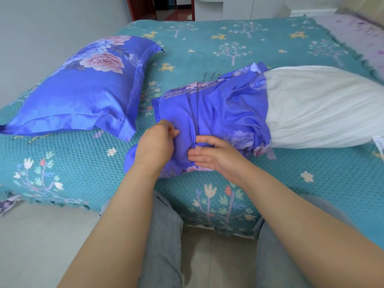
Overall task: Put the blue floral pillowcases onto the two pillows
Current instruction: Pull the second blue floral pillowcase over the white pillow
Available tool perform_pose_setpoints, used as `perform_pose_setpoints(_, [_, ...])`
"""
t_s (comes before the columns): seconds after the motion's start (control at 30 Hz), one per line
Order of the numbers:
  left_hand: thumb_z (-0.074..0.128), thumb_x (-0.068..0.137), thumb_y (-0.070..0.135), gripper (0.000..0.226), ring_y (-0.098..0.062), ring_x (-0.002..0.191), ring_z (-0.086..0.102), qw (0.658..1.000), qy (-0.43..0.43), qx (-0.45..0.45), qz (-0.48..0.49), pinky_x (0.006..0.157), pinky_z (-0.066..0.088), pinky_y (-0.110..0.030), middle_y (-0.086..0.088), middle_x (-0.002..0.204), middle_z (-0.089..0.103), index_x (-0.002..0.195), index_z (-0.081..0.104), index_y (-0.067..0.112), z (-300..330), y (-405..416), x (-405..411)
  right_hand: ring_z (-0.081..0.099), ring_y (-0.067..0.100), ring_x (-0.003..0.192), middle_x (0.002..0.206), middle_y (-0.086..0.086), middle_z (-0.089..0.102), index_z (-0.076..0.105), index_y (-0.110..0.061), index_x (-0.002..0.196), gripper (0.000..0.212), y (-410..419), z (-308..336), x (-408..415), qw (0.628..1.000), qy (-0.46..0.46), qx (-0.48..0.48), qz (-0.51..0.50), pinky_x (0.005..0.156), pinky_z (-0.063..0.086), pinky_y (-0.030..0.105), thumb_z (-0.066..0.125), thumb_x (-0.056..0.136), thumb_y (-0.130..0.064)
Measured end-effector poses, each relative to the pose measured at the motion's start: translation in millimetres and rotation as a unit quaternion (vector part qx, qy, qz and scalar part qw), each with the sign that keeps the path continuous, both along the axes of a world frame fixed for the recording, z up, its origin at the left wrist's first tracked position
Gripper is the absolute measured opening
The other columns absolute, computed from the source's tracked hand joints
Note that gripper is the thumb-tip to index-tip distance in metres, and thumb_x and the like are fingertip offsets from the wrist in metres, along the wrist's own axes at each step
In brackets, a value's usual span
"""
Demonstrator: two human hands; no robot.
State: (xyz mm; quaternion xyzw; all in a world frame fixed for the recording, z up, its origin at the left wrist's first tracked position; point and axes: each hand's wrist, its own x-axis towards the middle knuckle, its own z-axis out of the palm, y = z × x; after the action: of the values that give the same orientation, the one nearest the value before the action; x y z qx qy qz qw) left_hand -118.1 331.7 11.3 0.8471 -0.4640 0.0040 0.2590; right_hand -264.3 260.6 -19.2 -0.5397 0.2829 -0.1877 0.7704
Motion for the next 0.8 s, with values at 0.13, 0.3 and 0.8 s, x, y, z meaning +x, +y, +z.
perform_pose_setpoints(0.13, [0.047, 0.096, 0.021, 0.017, -0.038, 0.092, 0.057, 1.0, -0.01, -0.014, -0.019, 0.068, 0.033, -0.035, -0.019, 0.096, 0.063, 0.099, 0.053, 0.005, 0, -6, -2, 0.066, 0.026, 0.094, 0.096, 0.014, 0.067, 0.055, -0.017, 0.104, 0.02, -1, 2, 11, 0.997, -0.041, 0.054, -0.033, 0.094, 0.049, 0.038, 0.046, 0.094, -0.002])
perform_pose_setpoints(0.3, [0.044, 0.095, 0.012, 0.011, -0.032, 0.088, 0.057, 0.996, 0.055, -0.067, -0.026, 0.072, 0.039, -0.037, -0.008, 0.088, 0.06, 0.105, 0.049, 0.011, -5, -2, -16, 0.055, 0.021, 0.108, 0.121, 0.01, 0.056, 0.042, -0.016, 0.136, 0.041, 0, -3, 31, 0.975, -0.145, 0.166, -0.026, 0.106, 0.038, 0.036, 0.032, 0.097, -0.008])
perform_pose_setpoints(0.8, [0.056, 0.088, 0.007, 0.025, -0.01, 0.06, 0.053, 0.959, 0.243, -0.116, -0.088, 0.068, 0.046, -0.027, 0.007, 0.066, 0.058, 0.079, 0.047, 0.029, -24, -19, -1, 0.062, 0.016, 0.055, 0.061, 0.0, 0.063, 0.055, -0.011, 0.076, 0.026, -8, -11, 36, 0.92, 0.208, -0.331, 0.027, 0.067, 0.053, 0.04, 0.061, 0.089, -0.033])
